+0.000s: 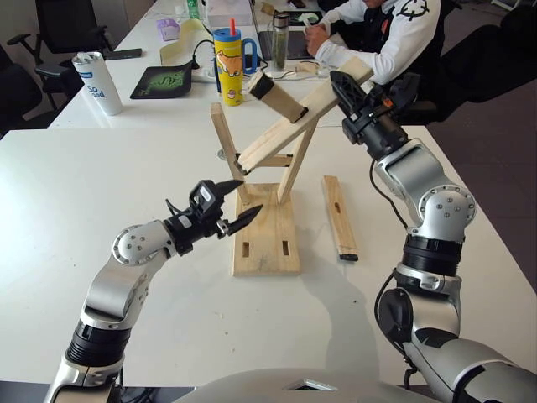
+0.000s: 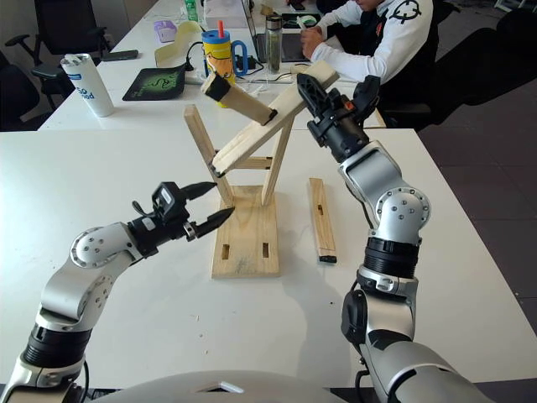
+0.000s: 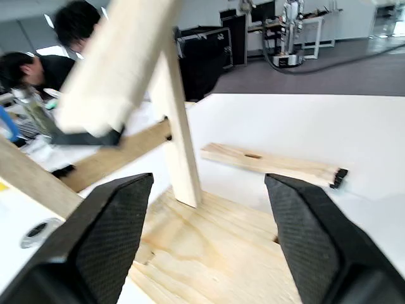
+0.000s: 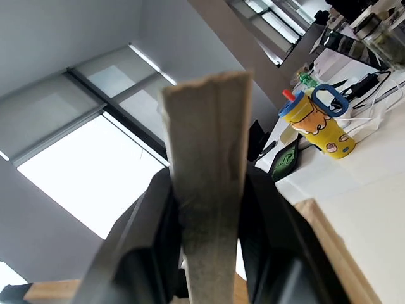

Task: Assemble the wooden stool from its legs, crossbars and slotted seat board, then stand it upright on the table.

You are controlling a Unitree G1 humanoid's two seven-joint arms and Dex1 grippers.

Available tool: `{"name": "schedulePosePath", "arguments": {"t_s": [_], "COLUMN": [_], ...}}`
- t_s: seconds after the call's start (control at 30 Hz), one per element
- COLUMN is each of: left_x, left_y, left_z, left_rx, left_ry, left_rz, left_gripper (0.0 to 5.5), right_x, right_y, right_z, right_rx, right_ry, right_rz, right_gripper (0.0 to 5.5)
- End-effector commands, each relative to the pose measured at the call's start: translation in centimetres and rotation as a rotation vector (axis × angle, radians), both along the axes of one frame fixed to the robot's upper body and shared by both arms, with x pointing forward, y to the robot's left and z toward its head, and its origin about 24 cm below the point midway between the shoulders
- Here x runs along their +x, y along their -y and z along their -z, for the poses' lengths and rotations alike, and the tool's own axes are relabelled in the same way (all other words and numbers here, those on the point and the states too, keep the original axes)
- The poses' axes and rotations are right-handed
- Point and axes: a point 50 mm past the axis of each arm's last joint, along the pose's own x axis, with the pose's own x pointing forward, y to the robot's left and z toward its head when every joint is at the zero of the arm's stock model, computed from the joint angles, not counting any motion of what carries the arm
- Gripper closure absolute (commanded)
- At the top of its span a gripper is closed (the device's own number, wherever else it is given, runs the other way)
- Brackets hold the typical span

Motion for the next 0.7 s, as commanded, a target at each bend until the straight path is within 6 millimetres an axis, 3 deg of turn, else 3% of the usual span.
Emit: {"name": "schedulePosePath", "arguments": {"t_s": [0.03,0.23,0.47,0.7], "left_x": [-1.0,-1.4,-1.8,-0.5], "left_y": [0.5,0.4,0.4,0.4], "left_z": [1.2,3.6,5.1,6.8], "left_rx": [0.068,0.261,0.368,0.480], "left_ry": [-0.078,-0.144,-0.215,-0.177], "left_rz": [0.072,0.134,0.210,0.174], "left_gripper": [2.23,2.23,2.23,2.23], "right_x": [0.8,0.9,1.1,1.1], "right_y": [1.3,1.1,0.8,0.7], "right_z": [-1.1,-0.8,-0.4,-0.2], "right_rx": [0.105,0.108,0.089,0.085], "right_ry": [-0.005,-0.030,-0.050,-0.057], "right_rz": [0.071,0.067,0.061,0.057], "right_gripper": [4.45,4.45,4.45,4.45]}}
